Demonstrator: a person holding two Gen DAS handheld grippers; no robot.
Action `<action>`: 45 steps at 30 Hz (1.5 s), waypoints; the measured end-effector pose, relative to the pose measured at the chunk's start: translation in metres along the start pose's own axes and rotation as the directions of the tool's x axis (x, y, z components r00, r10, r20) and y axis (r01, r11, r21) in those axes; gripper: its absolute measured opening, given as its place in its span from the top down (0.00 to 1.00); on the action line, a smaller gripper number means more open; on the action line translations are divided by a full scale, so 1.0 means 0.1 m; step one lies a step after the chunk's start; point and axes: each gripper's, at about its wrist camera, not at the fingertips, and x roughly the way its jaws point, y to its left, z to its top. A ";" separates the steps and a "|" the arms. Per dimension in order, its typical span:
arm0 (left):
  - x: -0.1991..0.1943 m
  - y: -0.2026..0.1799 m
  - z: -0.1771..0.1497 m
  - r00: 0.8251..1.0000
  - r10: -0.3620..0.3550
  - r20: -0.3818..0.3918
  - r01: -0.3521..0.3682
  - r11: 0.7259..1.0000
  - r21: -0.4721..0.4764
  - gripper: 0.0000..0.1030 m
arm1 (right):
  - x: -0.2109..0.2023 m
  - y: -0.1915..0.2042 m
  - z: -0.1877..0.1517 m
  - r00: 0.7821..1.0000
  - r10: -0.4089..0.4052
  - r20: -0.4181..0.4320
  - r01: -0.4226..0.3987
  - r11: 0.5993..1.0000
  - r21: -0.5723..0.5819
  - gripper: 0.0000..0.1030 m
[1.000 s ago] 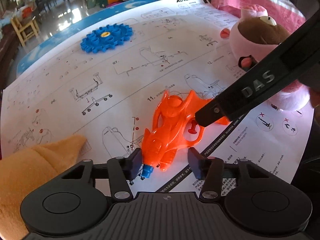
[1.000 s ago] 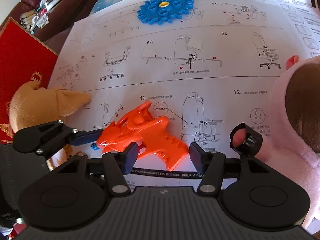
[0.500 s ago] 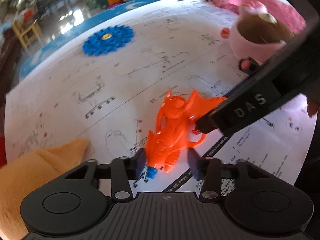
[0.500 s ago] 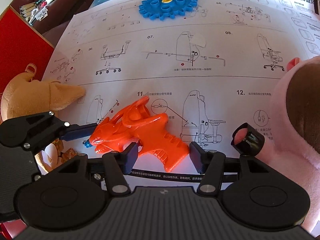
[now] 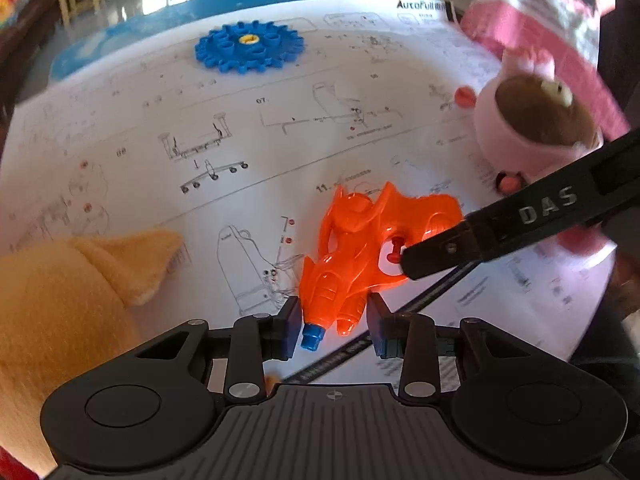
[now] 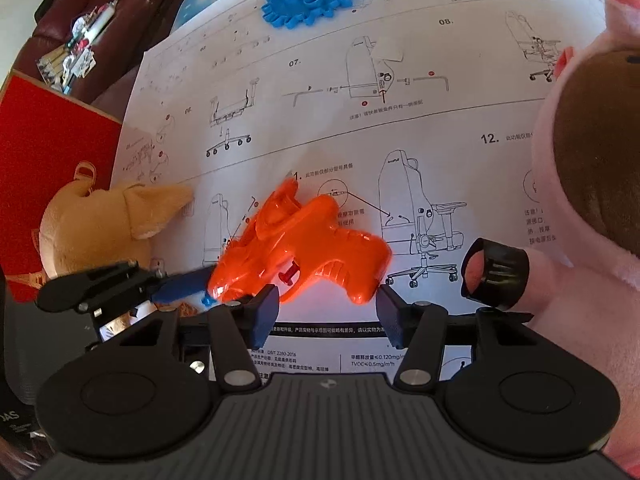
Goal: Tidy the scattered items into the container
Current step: 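Grasp the orange water gun barrel with the left tool while the right tool reaches its grip, then close the right tool on the gun grip while the left tool holds the barrel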
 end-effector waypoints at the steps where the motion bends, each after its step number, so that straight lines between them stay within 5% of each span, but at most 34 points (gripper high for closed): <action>1: -0.02 -0.01 0.00 1.000 0.002 0.005 -0.002 1.000 0.008 0.68 | 0.00 -0.02 0.01 1.000 0.005 0.004 -0.005 1.000 0.014 0.42; 7: -0.05 -0.09 -0.03 1.000 0.010 0.001 -0.010 0.998 0.066 0.69 | 0.01 -0.08 0.07 1.000 0.023 0.018 -0.024 0.996 0.090 0.42; 19: 0.01 -0.12 -0.05 0.998 0.045 -0.034 -0.040 0.993 0.115 0.69 | -0.09 0.04 0.04 0.995 -0.014 0.095 0.008 0.998 0.056 0.50; 25: 0.01 -0.05 -0.04 0.998 -0.035 -0.047 0.037 0.998 0.041 0.70 | -0.22 0.03 0.09 0.985 0.052 0.167 -0.071 0.991 0.110 0.45; 31: 0.00 -0.01 -0.03 0.990 -0.130 -0.062 0.129 0.991 -0.024 0.70 | -0.11 0.08 0.05 0.986 0.004 0.168 -0.023 0.993 0.112 0.39; 34: 0.01 -0.12 -0.03 0.989 -0.133 -0.067 0.135 0.990 0.026 0.83 | -0.04 0.06 0.02 0.988 0.069 0.139 -0.089 0.985 0.147 0.46; 36: 0.03 -0.16 -0.04 0.989 -0.127 -0.078 0.131 0.990 0.043 0.81 | -0.02 0.11 -0.01 0.987 0.054 0.153 -0.075 0.989 0.130 0.71; 37: 0.04 -0.17 -0.05 0.990 -0.122 -0.077 0.126 0.991 0.045 0.81 | -0.03 0.13 -0.02 0.985 0.055 0.163 -0.075 0.990 0.121 0.73; 38: 0.04 -0.16 -0.05 0.991 -0.114 -0.070 0.118 0.992 0.043 0.68 | -0.03 0.14 -0.03 0.984 0.057 0.168 -0.078 0.990 0.119 0.75; 42: 0.01 -0.19 -0.05 1.000 -0.009 -0.020 0.011 0.997 0.078 0.46 | -0.03 0.17 -0.01 0.987 0.052 0.153 -0.069 0.992 0.109 0.87; 45: -0.03 -0.22 -0.02 1.000 0.017 0.010 -0.018 0.995 0.099 0.36 | -0.02 0.17 -0.01 0.989 0.041 0.142 -0.058 0.991 0.118 0.87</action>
